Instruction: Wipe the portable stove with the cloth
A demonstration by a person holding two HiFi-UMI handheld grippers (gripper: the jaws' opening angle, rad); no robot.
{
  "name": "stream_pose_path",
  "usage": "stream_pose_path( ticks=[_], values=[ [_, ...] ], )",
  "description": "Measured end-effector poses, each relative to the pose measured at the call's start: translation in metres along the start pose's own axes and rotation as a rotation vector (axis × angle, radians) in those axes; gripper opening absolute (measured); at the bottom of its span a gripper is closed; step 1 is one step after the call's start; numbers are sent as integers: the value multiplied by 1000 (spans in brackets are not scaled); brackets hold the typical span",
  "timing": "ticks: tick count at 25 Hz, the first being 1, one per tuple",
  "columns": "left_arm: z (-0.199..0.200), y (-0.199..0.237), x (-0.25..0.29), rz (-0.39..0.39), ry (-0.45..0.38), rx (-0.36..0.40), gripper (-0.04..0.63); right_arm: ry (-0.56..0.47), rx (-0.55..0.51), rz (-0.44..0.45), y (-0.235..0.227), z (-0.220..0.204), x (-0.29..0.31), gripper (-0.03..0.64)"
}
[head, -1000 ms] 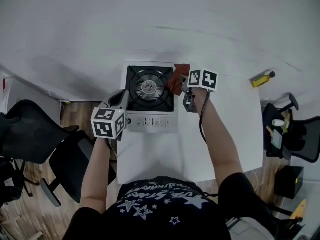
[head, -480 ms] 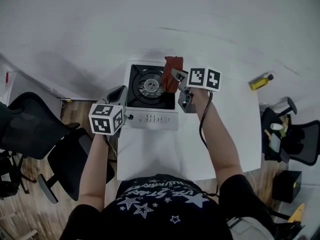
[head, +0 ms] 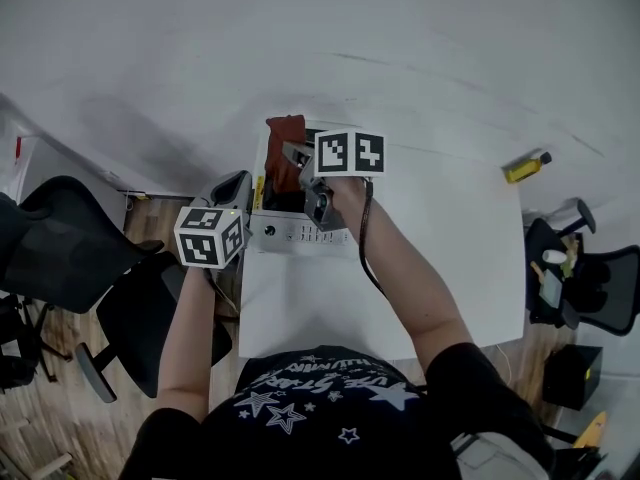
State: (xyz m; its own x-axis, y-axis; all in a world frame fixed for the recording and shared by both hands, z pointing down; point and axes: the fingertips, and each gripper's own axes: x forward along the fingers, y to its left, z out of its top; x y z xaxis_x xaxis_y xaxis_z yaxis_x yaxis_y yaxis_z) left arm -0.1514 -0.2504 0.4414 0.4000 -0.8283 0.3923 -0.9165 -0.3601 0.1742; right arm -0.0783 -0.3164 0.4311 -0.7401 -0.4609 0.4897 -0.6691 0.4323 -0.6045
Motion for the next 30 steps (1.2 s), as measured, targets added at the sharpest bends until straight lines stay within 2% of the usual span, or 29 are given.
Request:
stream_pose_path(
  ticks=[5,13,21,30],
  values=[
    [-8,8,2,5,11,-18,8,86,-34,-11,11,-25,39,67],
    [-23,20,5,11,42,-38,8,206,-139,-100,-9,-51,69,67],
    [-27,20,7,9,52,-45,8,222,-158,-148,-29,-55,64,67],
    [-29,7,12,-18,64,-32,8,204,-128,-184,-50,-55,45,67]
  ],
)
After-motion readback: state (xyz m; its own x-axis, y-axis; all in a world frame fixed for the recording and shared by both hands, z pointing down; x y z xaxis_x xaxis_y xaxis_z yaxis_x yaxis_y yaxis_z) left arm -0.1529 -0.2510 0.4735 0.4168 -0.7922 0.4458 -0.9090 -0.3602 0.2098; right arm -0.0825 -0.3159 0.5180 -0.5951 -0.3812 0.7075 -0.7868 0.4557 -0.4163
